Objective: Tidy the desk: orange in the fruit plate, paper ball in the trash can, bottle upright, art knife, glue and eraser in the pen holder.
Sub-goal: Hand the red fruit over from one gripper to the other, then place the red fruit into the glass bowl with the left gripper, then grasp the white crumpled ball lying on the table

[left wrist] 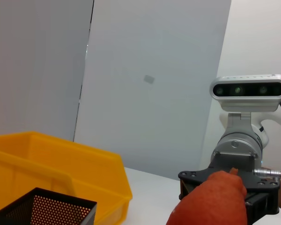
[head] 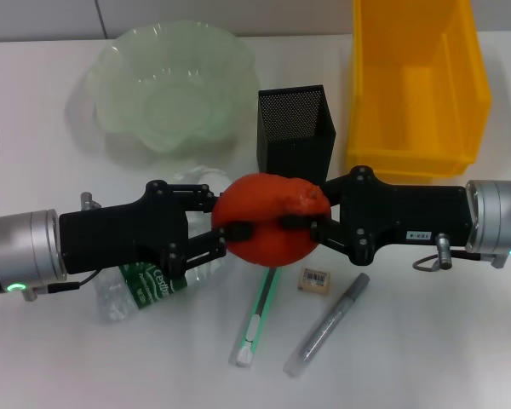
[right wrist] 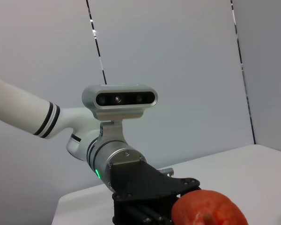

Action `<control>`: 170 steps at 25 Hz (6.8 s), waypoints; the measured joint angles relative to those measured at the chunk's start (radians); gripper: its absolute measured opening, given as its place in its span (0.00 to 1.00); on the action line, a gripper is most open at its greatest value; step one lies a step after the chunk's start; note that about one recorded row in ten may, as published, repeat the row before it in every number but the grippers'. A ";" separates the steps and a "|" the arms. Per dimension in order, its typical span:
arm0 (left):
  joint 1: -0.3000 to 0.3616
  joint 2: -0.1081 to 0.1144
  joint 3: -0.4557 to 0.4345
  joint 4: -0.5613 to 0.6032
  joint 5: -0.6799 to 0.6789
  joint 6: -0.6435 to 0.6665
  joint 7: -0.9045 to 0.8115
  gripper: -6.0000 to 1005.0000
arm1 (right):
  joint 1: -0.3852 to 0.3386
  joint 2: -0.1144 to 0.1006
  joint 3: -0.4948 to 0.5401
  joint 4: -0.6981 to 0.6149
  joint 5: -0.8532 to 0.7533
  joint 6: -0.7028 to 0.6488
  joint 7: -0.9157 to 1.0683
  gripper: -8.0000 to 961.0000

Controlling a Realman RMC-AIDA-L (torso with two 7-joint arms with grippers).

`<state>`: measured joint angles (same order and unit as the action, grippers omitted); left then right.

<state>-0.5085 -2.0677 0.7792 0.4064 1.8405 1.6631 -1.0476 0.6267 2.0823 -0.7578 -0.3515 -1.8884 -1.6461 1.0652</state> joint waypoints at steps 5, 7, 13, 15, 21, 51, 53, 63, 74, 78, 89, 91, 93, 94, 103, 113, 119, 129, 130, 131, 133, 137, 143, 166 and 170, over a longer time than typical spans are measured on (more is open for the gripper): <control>0.002 0.000 -0.002 0.000 -0.002 0.003 0.000 0.35 | -0.002 -0.001 -0.004 -0.004 -0.005 -0.002 0.000 0.20; 0.001 0.000 -0.002 0.000 -0.002 0.003 0.000 0.32 | -0.001 -0.001 -0.011 -0.004 -0.006 0.000 0.002 0.21; 0.001 -0.001 -0.007 -0.002 -0.003 0.003 0.000 0.26 | -0.004 -0.003 -0.011 -0.005 -0.005 -0.003 0.003 0.46; -0.001 -0.002 -0.008 -0.001 -0.003 0.003 -0.001 0.25 | -0.005 -0.003 -0.011 -0.004 -0.005 -0.003 0.003 0.69; -0.002 -0.002 -0.008 -0.002 -0.025 0.007 -0.004 0.22 | -0.016 -0.004 -0.007 -0.006 -0.005 0.002 0.004 0.72; -0.135 -0.012 -0.012 -0.251 -0.648 -0.629 0.194 0.10 | -0.128 0.000 0.000 -0.011 0.003 0.090 -0.003 0.74; -0.136 -0.012 -0.012 -0.251 -0.648 -0.631 0.194 0.10 | -0.135 0.001 0.002 -0.010 0.005 0.104 -0.021 0.74; -0.140 -0.012 -0.004 -0.256 -0.649 -0.628 0.231 0.24 | -0.165 0.002 0.008 0.017 0.086 0.113 -0.113 0.74; -0.125 -0.011 0.001 -0.254 -0.638 -0.511 0.222 0.69 | -0.165 -0.001 0.009 0.017 0.088 0.114 -0.114 0.74; -0.081 -0.001 0.080 -0.177 -0.565 -0.398 0.122 0.74 | -0.165 -0.002 0.009 0.017 0.088 0.115 -0.114 0.74; 0.014 0.017 0.326 0.106 -0.350 -0.339 -0.249 0.79 | -0.176 -0.002 0.011 0.011 0.088 0.114 -0.114 0.74; 0.005 0.013 0.326 0.135 -0.264 -0.346 -0.322 0.79 | -0.176 -0.002 0.011 0.011 0.088 0.114 -0.114 0.74; 0.001 0.010 0.326 0.151 -0.224 -0.357 -0.355 0.79 | -0.176 -0.002 0.011 0.011 0.088 0.114 -0.114 0.74; 0.001 0.010 0.326 0.151 -0.224 -0.357 -0.355 0.78 | -0.176 -0.002 0.011 0.011 0.088 0.114 -0.114 0.74; -0.004 0.004 0.339 0.159 -0.182 -0.477 -0.381 0.77 | -0.177 -0.003 0.011 0.011 0.086 0.109 -0.114 0.74; -0.004 0.000 0.389 0.156 -0.178 -0.529 -0.344 0.76 | -0.177 -0.004 0.011 0.009 0.086 0.110 -0.114 0.74; -0.003 0.000 0.392 0.154 -0.178 -0.565 -0.342 0.75 | -0.177 -0.004 0.011 0.009 0.087 0.112 -0.114 0.74; 0.001 -0.003 0.428 0.152 -0.178 -0.630 -0.350 0.74 | -0.177 -0.004 0.011 0.010 0.088 0.109 -0.114 0.74; 0.001 -0.003 0.428 0.152 -0.178 -0.631 -0.350 0.74 | -0.177 -0.004 0.011 0.010 0.088 0.109 -0.114 0.74; 0.002 -0.003 0.428 0.152 -0.178 -0.632 -0.350 0.74 | -0.177 -0.004 0.011 0.010 0.088 0.109 -0.114 0.74; 0.003 -0.003 0.428 0.152 -0.180 -0.634 -0.350 0.74 | -0.177 -0.004 0.011 0.010 0.088 0.109 -0.114 0.74; 0.004 -0.003 0.427 0.152 -0.183 -0.635 -0.351 0.73 | -0.177 -0.004 0.011 0.011 0.088 0.108 -0.114 0.74; 0.005 -0.003 0.427 0.155 -0.183 -0.635 -0.351 0.72 | -0.177 -0.004 0.011 0.011 0.088 0.107 -0.114 0.74; 0.006 -0.003 0.450 0.154 -0.178 -0.644 -0.342 0.70 | -0.174 -0.004 0.011 0.009 0.088 0.106 -0.108 0.74; 0.006 -0.003 0.452 0.152 -0.178 -0.645 -0.342 0.69 | -0.174 -0.004 0.011 0.009 0.088 0.106 -0.108 0.74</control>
<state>-0.5024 -2.0709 1.2317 0.5584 1.6628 1.0177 -1.3897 0.4525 2.0785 -0.7470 -0.3421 -1.8008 -1.5397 0.9577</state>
